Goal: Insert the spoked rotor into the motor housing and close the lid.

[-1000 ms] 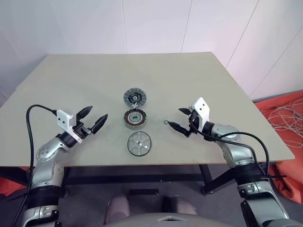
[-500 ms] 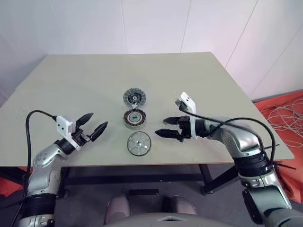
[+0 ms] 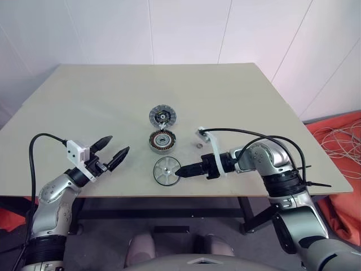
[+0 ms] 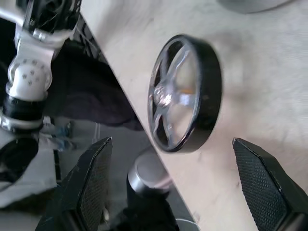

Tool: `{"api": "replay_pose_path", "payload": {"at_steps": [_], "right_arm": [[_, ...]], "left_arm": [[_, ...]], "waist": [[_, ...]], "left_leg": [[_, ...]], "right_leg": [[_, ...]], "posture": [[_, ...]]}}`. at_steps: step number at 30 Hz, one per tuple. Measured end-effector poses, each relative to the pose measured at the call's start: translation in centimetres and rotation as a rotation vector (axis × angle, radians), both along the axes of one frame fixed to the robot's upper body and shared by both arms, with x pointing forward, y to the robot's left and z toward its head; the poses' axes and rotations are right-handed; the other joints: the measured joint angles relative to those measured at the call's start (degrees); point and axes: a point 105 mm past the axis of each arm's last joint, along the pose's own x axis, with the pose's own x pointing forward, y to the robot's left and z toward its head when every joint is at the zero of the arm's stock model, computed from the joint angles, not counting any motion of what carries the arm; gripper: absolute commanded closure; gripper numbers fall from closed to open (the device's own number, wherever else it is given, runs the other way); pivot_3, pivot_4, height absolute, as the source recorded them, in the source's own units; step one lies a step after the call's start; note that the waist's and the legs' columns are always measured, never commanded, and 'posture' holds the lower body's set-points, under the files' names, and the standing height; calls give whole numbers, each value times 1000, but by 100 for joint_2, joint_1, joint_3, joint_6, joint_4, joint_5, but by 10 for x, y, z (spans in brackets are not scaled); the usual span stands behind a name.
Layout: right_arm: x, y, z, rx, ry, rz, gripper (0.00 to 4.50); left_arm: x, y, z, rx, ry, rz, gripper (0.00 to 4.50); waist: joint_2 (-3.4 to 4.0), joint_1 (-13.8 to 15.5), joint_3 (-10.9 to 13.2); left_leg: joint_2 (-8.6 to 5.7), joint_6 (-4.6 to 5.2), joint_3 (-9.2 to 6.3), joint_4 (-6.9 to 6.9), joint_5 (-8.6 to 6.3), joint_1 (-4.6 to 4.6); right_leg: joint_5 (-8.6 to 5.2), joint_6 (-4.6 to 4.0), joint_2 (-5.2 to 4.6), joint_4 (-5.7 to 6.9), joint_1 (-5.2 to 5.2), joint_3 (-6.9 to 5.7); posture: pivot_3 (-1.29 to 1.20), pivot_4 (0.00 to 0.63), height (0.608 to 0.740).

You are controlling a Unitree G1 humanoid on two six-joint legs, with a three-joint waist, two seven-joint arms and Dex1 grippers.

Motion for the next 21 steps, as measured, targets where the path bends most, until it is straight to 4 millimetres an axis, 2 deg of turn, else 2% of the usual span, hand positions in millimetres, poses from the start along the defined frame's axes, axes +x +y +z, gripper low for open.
{"api": "replay_pose_path", "payload": {"at_steps": [6,7,10,19,21], "right_arm": [[5,6,0,45,32,-26,0],[5,8,-1,48,40,-28,182],[4,12,-2,54,51,-32,935],[6,11,0,83,70,-72,4171],[7,11,0,91,74,-84,4215]], "left_arm": [[1,-2,1,-1,-3,-7,24],[2,-3,1,-2,-6,-9,5],[4,-6,3,-4,-12,-16,0],[5,-7,6,-3,-22,-22,0],[6,-8,7,-1,-31,-22,0]], "waist": [[0,5,0],[0,4,0],[0,0,0],[1,2,0],[1,3,0]], "left_leg": [[0,0,1,-4,0,0],[0,0,0,-4,0,-1],[1,-1,1,-4,0,-1],[1,-2,1,-4,1,0],[1,-2,1,-4,1,0]], "right_leg": [[0,0,0,0,-1,0],[0,0,0,1,-1,0],[0,0,0,4,-1,0],[0,0,0,4,-1,0],[0,0,0,4,-2,0]], "posture": [[0,0,740],[0,0,740],[0,0,740],[0,0,740],[0,0,740]]}}
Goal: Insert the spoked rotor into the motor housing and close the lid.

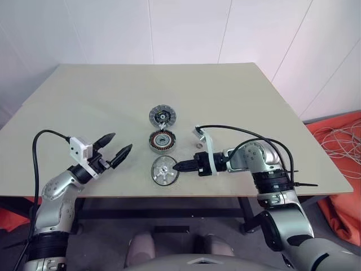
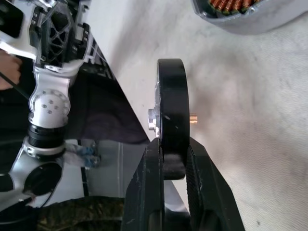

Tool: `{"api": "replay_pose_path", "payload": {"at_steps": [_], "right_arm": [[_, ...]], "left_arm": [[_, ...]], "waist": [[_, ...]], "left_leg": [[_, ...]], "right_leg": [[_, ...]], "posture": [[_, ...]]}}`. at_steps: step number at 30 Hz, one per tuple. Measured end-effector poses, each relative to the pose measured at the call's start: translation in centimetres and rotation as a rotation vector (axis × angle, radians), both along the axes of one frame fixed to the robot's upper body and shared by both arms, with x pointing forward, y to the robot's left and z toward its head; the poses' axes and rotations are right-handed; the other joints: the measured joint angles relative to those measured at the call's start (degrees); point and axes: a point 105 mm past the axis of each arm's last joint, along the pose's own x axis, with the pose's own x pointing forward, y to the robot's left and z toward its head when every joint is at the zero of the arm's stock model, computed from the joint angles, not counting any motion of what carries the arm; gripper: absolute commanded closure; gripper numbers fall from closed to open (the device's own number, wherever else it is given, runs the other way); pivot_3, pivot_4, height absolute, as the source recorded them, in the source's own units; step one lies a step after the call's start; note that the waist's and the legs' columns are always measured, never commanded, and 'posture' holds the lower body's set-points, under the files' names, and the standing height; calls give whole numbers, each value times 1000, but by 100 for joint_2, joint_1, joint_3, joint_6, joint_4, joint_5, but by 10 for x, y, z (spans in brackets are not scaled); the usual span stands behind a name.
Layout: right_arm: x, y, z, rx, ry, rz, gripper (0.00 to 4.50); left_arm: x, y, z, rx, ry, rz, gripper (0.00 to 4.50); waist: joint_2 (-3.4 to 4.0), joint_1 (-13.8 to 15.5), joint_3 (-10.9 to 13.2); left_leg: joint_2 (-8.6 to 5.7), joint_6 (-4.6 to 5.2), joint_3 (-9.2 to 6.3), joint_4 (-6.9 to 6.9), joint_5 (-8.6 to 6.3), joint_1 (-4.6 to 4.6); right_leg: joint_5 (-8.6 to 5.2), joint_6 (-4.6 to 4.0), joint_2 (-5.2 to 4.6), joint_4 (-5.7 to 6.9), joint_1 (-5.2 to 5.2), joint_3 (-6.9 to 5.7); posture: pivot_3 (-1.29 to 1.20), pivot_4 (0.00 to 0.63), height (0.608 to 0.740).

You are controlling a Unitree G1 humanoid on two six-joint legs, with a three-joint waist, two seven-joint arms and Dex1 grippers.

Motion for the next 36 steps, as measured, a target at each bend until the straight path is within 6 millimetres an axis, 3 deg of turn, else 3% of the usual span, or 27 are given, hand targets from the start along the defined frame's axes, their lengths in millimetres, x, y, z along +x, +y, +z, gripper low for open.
{"api": "replay_pose_path", "payload": {"at_steps": [5,9,16,19,22,36], "right_arm": [[4,-8,8,55,24,-58,4215],[13,-27,20,126,34,-158,4215],[42,-97,47,243,-60,-498,4215],[53,-126,47,272,-50,-659,4215],[57,-142,40,268,-29,-762,4215],[49,-150,1,190,93,-882,4215]], "left_arm": [[0,0,0,2,-3,-1,0],[1,-1,1,2,-6,-1,0],[1,0,1,2,-5,0,0],[3,-1,2,4,-10,-3,0],[4,-1,1,5,-7,-2,0],[8,-2,1,13,-8,-3,0]], "waist": [[0,7,0],[0,25,0],[4,116,-2],[10,114,-6],[23,104,-12],[41,111,-22]], "left_leg": [[-1,0,0,0,0,1],[-1,0,0,0,0,1],[-1,-7,3,-1,4,2],[-2,-10,4,-1,6,5],[-2,-10,7,-3,6,4],[-4,-12,7,-8,7,4]], "right_leg": [[0,0,0,0,0,0],[0,0,0,0,0,0],[0,1,0,3,-2,0],[0,1,0,3,-4,0],[0,1,0,4,-8,0],[0,1,0,1,-16,-1]], "posture": [[0,0,740],[0,0,740],[0,0,740],[0,0,740],[0,0,740],[0,0,740]]}}
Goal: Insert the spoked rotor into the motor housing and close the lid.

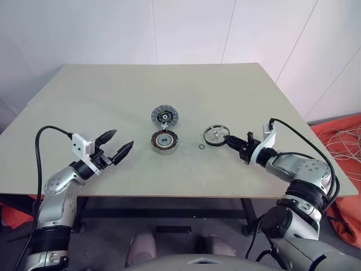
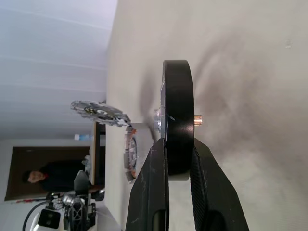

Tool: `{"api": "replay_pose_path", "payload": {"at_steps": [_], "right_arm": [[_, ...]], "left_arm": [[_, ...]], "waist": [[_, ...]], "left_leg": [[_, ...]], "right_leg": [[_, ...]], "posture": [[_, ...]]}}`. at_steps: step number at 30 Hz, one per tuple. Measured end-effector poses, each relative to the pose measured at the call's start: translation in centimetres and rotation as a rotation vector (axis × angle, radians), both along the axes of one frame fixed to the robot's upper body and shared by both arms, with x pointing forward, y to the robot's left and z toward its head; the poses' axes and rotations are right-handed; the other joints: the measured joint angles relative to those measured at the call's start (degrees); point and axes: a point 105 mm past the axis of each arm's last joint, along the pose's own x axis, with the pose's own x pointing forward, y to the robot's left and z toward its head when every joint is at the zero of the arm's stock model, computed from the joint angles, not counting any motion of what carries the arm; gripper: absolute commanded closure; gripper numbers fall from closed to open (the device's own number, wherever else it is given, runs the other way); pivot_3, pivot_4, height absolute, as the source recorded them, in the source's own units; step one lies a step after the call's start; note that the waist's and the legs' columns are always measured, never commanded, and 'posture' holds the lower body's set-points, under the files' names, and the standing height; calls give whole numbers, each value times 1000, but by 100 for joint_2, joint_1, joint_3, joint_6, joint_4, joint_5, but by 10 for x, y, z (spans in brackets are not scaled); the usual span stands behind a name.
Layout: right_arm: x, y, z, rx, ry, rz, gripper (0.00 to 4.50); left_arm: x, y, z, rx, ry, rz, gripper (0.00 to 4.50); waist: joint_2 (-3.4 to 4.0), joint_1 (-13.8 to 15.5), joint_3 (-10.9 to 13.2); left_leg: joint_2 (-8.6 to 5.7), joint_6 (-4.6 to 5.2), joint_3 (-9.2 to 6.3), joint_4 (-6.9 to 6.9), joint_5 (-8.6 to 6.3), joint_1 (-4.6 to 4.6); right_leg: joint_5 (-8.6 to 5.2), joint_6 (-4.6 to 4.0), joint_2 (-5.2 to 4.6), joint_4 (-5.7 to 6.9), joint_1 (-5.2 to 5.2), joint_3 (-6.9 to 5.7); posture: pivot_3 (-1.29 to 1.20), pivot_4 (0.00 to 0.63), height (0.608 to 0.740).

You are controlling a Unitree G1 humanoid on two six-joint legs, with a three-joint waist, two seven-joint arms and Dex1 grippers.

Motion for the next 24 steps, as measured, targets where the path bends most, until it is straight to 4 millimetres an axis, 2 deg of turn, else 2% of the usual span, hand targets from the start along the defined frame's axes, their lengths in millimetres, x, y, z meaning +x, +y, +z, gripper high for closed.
{"api": "replay_pose_path", "payload": {"at_steps": [3,15,24], "right_arm": [[1,-8,2,-19,-3,-20,4215],[-4,-17,-7,-89,20,7,38],[-10,-39,-8,-302,-27,55,11]], "left_arm": [[0,0,0,0,-1,0,0],[1,0,1,0,-5,-1,0],[2,-1,2,1,-8,-2,0]], "waist": [[0,3,0],[3,7,-3],[23,147,-33]], "left_leg": [[0,-1,0,1,0,0],[-1,0,0,0,0,-4],[-2,4,-2,8,-1,21]], "right_leg": [[0,0,0,0,0,0],[0,0,0,-3,2,-2],[4,28,-5,-72,71,-20]], "posture": [[0,0,740],[0,0,740],[0,0,740]]}}
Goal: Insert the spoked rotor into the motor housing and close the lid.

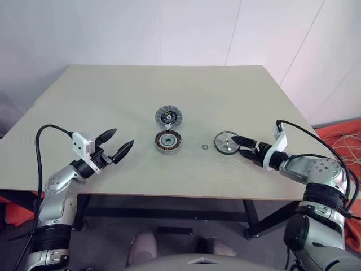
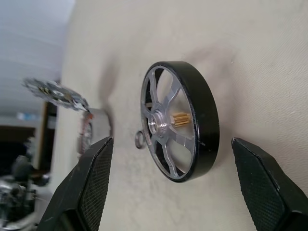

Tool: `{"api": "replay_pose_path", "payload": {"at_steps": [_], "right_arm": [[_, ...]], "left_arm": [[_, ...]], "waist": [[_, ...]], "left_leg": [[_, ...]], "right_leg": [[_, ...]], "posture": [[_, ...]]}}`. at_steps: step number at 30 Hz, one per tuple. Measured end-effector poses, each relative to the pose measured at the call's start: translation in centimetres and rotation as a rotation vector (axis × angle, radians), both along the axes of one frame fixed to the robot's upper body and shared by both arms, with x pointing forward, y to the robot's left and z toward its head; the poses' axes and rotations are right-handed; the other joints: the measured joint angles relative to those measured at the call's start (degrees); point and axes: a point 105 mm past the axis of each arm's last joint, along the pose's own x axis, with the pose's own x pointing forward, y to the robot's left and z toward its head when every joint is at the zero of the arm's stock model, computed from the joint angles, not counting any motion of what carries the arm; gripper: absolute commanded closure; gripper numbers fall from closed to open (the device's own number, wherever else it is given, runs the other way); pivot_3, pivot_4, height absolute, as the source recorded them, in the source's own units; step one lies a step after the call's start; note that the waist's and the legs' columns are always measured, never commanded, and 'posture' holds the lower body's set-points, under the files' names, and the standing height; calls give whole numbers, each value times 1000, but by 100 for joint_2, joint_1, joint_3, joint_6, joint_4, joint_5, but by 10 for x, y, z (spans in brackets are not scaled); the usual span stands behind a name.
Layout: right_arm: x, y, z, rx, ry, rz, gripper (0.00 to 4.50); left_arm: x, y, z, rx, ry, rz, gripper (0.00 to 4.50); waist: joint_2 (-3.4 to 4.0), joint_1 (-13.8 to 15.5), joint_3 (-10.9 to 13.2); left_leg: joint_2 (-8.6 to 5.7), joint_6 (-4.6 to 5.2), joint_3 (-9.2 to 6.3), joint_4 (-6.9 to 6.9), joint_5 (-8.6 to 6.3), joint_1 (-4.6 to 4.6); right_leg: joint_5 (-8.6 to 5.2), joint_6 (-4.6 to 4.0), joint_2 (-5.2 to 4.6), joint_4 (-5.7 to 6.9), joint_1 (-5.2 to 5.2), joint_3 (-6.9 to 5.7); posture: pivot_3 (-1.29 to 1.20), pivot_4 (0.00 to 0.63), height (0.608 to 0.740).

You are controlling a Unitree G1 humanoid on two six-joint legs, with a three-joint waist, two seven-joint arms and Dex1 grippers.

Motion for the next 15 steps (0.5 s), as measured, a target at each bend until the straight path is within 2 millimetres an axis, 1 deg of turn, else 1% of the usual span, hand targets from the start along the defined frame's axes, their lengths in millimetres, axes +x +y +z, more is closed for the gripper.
{"api": "replay_pose_path", "payload": {"at_steps": [2,4,6,9,11,13,14,15], "right_arm": [[0,-10,0,-108,-16,1,11],[-1,-26,3,-211,-28,-20,11],[0,-40,11,-294,-50,-41,11],[5,-47,28,-420,-121,-13,11],[8,-42,40,-486,-182,35,11],[11,-29,53,-554,-257,119,11],[14,-18,60,-567,-292,168,11],[16,-4,68,-577,-334,235,11]], "left_arm": [[0,0,0,0,1,0,0],[0,0,0,0,2,1,0],[0,1,-1,0,3,2,0],[1,0,1,0,-3,-1,0],[3,-1,3,0,-10,-3,0],[4,-1,5,0,-16,-5,0],[4,-1,5,0,-17,-5,0],[4,-1,5,0,-17,-5,0]], "waist": [[0,5,0],[-1,2,0],[-1,-27,1],[1,-84,0],[2,-132,-1],[4,-170,-3],[6,-185,-4],[8,-198,-5]], "left_leg": [[-7,2,2,7,-1,1],[-12,5,1,11,-2,-3],[-11,10,2,11,-3,-7],[-5,12,1,8,-2,-16],[-2,11,0,2,-2,-24],[0,12,0,-7,-2,-27],[1,14,1,-9,-4,-28],[3,16,2,-10,-5,-33]], "right_leg": [[-3,12,-12,-7,15,-5],[-5,23,-16,-14,19,-7],[-5,26,-16,-15,13,-7],[-5,26,-10,-14,3,-29],[-5,26,-6,-12,1,-41],[-5,26,-4,-11,1,-44],[-5,26,-4,-10,-3,-44],[-4,26,-4,-9,-9,-44]], "posture": [[0,0,740],[0,0,740],[0,0,740],[0,0,740],[0,0,740],[0,0,740],[0,0,740],[0,0,740]]}}
